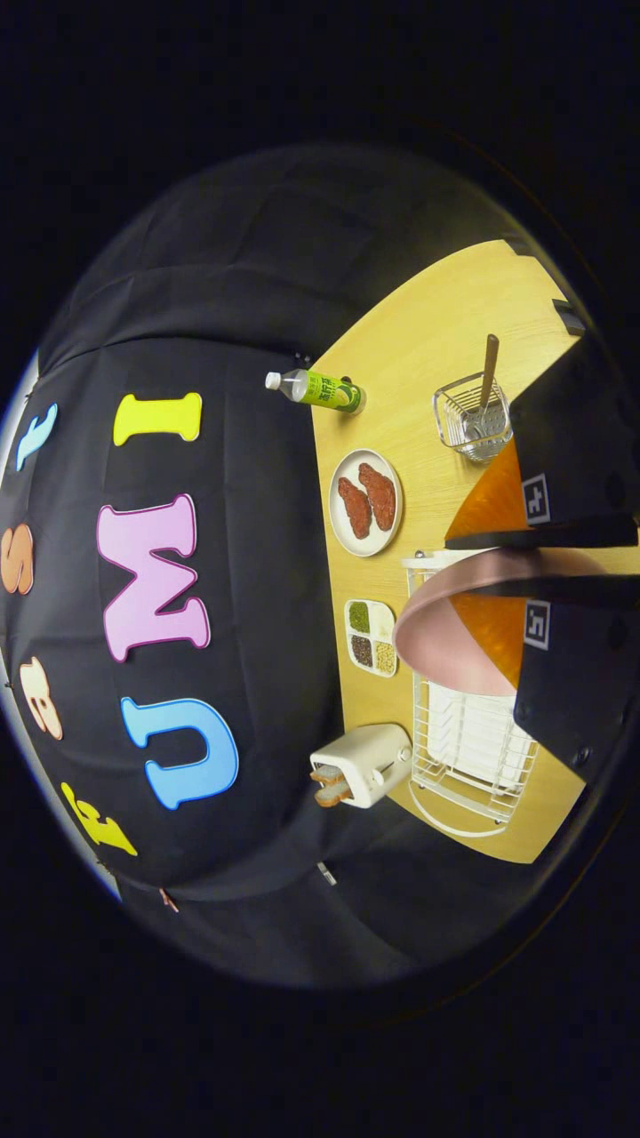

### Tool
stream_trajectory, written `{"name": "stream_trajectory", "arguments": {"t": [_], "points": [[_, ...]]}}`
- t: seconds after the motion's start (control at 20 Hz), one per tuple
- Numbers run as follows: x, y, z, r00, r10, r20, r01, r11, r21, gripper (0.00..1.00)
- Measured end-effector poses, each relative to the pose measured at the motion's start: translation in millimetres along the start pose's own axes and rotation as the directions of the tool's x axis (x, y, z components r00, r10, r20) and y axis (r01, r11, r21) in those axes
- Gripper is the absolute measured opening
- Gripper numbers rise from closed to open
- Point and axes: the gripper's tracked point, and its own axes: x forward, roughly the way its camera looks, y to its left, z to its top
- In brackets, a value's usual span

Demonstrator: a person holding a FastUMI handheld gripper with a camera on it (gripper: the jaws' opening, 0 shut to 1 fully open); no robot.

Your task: Take the plate from the dish rack, then take the spoon from the basket and place it into the plate.

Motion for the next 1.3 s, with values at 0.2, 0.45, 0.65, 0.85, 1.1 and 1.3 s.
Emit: {"name": "stream_trajectory", "arguments": {"t": [0.2,0.45,0.65,0.85,1.1,1.3], "points": [[-42,-25,-24,0.995,0.092,-0.042,-0.091,0.995,0.028,0.16],[-72,-66,-76,0.968,0.205,-0.143,-0.197,0.978,0.067,0.16],[-60,-105,-121,0.943,0.267,-0.196,-0.238,0.958,0.16,0.16],[-32,-144,-163,0.928,0.271,-0.257,-0.24,0.96,0.146,0.16],[2,-153,-187,0.898,0.343,-0.275,-0.293,0.933,0.208,0.16],[17,-157,-204,0.881,0.372,-0.291,-0.306,0.919,0.249,0.17]]}}
